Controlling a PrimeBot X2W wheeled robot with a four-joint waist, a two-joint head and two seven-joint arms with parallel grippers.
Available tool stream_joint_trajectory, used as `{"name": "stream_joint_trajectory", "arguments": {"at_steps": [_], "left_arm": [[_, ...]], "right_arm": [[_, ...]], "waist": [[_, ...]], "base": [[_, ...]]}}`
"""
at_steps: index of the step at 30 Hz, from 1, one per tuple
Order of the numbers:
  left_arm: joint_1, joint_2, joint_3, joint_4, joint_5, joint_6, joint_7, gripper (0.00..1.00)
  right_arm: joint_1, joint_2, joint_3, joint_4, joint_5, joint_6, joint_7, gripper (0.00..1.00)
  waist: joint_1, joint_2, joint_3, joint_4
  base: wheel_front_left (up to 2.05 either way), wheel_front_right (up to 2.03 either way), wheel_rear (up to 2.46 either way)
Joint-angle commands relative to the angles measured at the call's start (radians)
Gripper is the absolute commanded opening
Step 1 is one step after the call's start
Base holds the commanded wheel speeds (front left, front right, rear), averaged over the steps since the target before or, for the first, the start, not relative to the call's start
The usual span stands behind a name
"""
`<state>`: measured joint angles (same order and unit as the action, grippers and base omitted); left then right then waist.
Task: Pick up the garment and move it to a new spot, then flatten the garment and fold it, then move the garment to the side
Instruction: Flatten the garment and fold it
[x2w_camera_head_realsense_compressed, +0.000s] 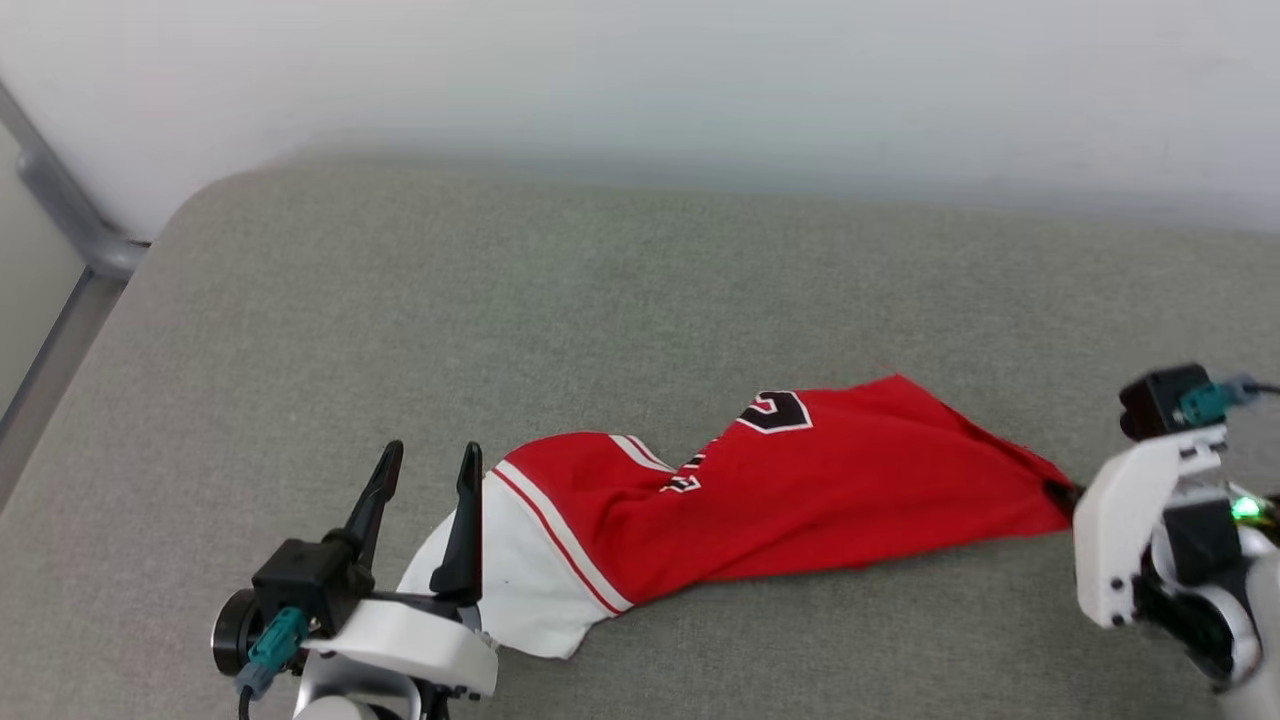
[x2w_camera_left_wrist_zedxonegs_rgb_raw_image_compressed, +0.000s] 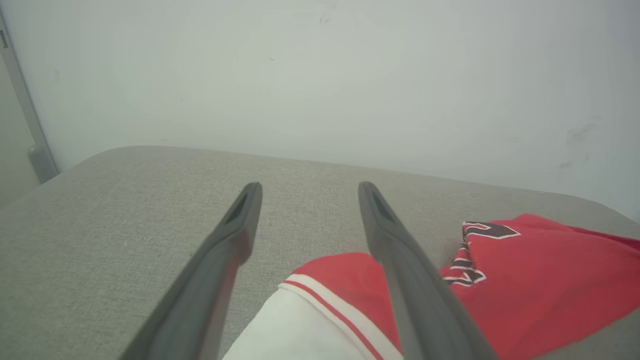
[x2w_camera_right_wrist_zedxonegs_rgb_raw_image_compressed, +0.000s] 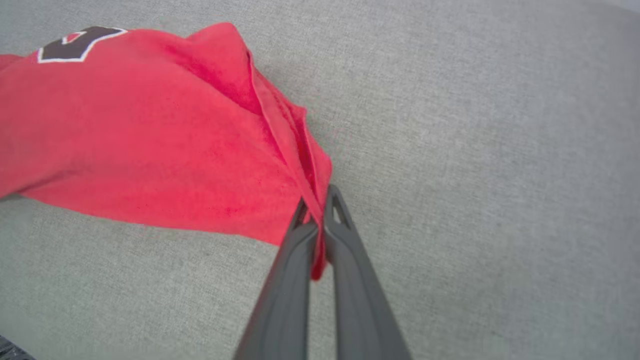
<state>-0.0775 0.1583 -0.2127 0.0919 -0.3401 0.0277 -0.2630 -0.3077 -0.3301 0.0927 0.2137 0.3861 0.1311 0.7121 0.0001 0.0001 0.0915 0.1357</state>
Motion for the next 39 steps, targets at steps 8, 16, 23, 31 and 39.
{"name": "stream_joint_trajectory", "arguments": {"at_steps": [8, 16, 23, 31, 39], "left_arm": [[0.051, 0.014, 0.007, 0.018, -0.011, 0.014, 0.009, 1.0], [0.076, 0.027, 0.004, 0.039, -0.021, 0.021, 0.031, 1.0], [0.082, 0.042, 0.001, 0.042, -0.018, 0.028, 0.047, 1.0], [0.081, 0.044, -0.002, 0.038, -0.024, 0.034, 0.052, 1.0], [0.046, 0.04, -0.009, 0.027, -0.027, 0.034, 0.043, 1.0]], "right_arm": [[0.369, 0.102, -0.182, -0.294, -0.089, -0.001, 0.104, 0.0], [0.691, 0.272, -0.254, -0.341, -0.076, -0.001, 0.137, 0.0], [0.683, 0.28, -0.21, -0.243, -0.033, -0.001, -0.03, 1.0], [0.59, 0.28, -0.258, -0.235, -0.045, -0.001, -0.327, 1.0], [0.411, 0.28, -0.308, -0.188, -0.099, -0.001, -0.494, 1.0]], "waist": [[-0.0001, -0.0001, -0.07, -0.063], [-0.0001, -0.0001, -0.099, -0.075], [-0.0001, -0.0001, -0.1, -0.084], [-0.0001, -0.0001, -0.101, -0.083], [-0.0001, -0.0001, -0.071, -0.057]], "base": [[0.0, 0.0, 0.0], [0.0, 0.0, 0.0], [0.0, 0.0, 0.0], [0.0, 0.0, 0.0], [0.0, 0.0, 0.0]]}}
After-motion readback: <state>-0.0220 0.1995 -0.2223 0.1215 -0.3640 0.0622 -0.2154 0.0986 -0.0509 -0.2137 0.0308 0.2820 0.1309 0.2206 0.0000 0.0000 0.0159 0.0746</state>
